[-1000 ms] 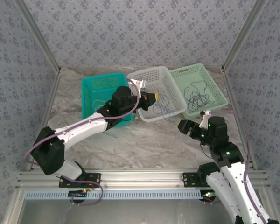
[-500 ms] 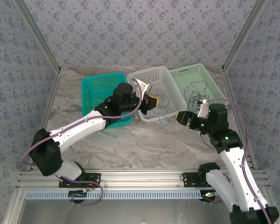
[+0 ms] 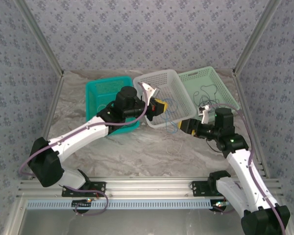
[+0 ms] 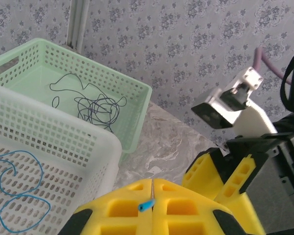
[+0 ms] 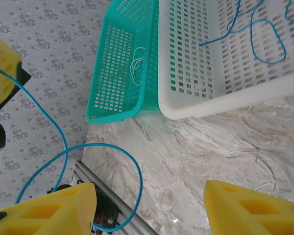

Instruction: Untangle the cables

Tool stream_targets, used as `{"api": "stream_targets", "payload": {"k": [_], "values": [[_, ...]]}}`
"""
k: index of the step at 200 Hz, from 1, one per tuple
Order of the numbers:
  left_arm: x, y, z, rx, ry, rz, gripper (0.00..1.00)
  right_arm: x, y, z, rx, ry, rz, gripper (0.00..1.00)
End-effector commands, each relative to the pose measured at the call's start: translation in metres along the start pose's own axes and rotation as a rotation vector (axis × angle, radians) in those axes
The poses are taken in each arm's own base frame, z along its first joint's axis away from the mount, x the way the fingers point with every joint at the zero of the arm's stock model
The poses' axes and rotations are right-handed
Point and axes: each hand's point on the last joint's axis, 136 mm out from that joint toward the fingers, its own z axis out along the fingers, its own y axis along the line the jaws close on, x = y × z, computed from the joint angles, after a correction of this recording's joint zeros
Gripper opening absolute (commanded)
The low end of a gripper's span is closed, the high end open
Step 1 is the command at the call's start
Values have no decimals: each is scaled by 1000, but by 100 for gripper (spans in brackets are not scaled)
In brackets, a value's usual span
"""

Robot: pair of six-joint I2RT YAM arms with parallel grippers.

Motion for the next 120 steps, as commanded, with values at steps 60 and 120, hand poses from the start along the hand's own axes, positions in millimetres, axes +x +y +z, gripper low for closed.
{"api": "stream_targets", "payload": {"k": [60,120], "values": [[-27,-20,-12,60,-98,60,0,7,14,9,-100,32,49,62],[-37,-24,-12,83,-137,63,0,8,18,21,-111,58,38,39]]}}
